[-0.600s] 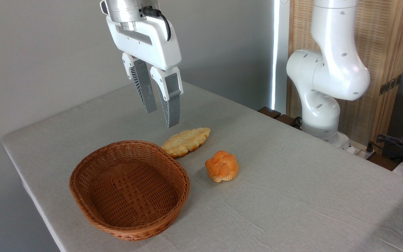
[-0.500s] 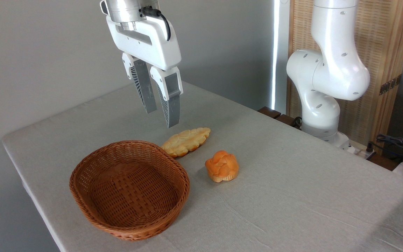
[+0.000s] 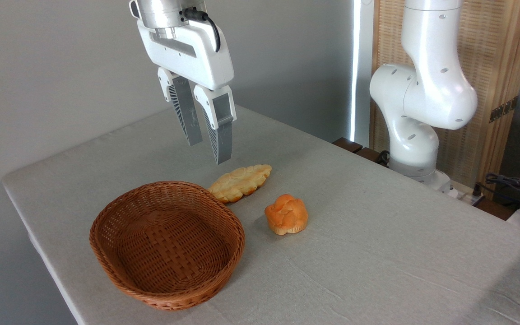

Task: Put bread into the basket
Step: 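Move the open gripper toward the flat golden pastry, then lower the gripper onto the flat pastry and close on it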

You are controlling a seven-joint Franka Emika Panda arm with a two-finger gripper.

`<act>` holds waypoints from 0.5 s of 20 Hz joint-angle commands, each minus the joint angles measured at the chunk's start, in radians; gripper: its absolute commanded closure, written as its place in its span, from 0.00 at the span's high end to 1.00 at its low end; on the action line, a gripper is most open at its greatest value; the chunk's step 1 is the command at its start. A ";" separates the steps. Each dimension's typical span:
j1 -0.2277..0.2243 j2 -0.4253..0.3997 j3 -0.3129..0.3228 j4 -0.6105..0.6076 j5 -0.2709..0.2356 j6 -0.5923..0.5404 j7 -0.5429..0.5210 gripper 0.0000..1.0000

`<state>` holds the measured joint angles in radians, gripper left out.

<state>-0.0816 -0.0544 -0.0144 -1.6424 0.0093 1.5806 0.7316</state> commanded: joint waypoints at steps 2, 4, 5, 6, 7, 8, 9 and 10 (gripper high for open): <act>-0.013 -0.065 0.005 -0.069 -0.014 -0.021 -0.003 1.00; -0.018 -0.116 0.002 -0.138 -0.054 -0.005 -0.003 1.00; -0.020 -0.140 0.001 -0.167 -0.067 -0.004 -0.003 1.00; -0.023 -0.165 -0.001 -0.197 -0.080 -0.004 -0.001 1.00; -0.035 -0.183 -0.002 -0.224 -0.094 -0.004 -0.001 1.00; -0.053 -0.192 -0.006 -0.249 -0.110 -0.004 -0.001 1.00; -0.075 -0.196 -0.016 -0.272 -0.120 -0.002 -0.001 1.00; -0.082 -0.197 -0.035 -0.293 -0.121 0.005 -0.001 1.00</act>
<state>-0.1197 -0.2062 -0.0250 -1.8403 -0.0859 1.5737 0.7328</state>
